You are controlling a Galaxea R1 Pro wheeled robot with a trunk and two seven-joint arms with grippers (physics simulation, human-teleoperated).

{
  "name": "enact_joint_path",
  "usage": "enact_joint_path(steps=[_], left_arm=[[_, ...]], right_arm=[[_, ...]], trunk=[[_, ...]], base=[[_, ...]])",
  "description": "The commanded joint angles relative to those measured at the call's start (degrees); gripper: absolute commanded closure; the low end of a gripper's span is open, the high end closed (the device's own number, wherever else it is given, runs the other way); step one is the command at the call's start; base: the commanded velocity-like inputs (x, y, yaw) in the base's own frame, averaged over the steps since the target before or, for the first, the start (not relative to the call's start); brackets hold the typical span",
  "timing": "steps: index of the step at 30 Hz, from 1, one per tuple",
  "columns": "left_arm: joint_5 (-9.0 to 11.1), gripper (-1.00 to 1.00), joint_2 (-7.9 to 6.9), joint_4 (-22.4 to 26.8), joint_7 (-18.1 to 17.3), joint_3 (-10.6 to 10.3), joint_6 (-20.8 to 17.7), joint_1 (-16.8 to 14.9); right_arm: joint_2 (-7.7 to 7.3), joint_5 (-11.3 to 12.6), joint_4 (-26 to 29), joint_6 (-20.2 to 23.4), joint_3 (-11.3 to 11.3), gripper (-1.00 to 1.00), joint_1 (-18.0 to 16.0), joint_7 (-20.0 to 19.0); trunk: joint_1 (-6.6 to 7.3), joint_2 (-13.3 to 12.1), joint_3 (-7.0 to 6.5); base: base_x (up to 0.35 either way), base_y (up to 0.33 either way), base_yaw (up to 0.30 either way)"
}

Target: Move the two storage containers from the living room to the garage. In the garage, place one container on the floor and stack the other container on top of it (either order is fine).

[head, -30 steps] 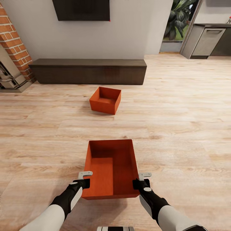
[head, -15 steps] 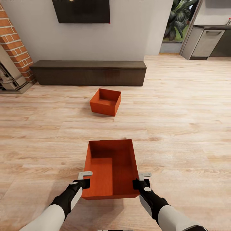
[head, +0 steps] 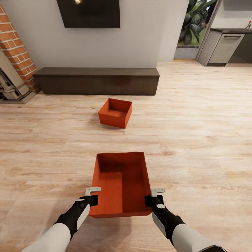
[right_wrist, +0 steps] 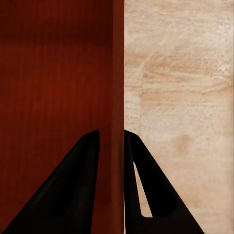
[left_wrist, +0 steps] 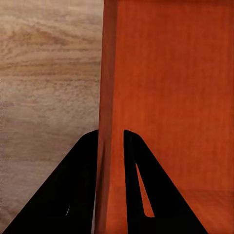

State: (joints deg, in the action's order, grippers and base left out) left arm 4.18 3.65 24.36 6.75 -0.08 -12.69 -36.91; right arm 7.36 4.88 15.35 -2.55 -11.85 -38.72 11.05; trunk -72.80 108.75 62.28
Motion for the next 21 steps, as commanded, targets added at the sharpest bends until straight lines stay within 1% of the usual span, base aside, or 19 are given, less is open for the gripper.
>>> enact_joint_path(steps=[1,21], left_arm=[[-0.7,1.00,-0.04,0.3,0.6,0.2,-0.4,0.0],[-0.7,1.00,-0.05,0.3,0.6,0.2,-0.4,0.0]], right_arm=[[-0.07,0.7,-0.2,-0.3,0.1,1.00,0.0,0.6],[-0.07,0.7,-0.2,-0.4,0.1,1.00,0.0,0.6]], trunk=[[0.23,-0.4,-0.15],[4.62,-8.4,-3.74]], base=[[0.000,0.000,0.000],[0.000,0.000,0.000]])
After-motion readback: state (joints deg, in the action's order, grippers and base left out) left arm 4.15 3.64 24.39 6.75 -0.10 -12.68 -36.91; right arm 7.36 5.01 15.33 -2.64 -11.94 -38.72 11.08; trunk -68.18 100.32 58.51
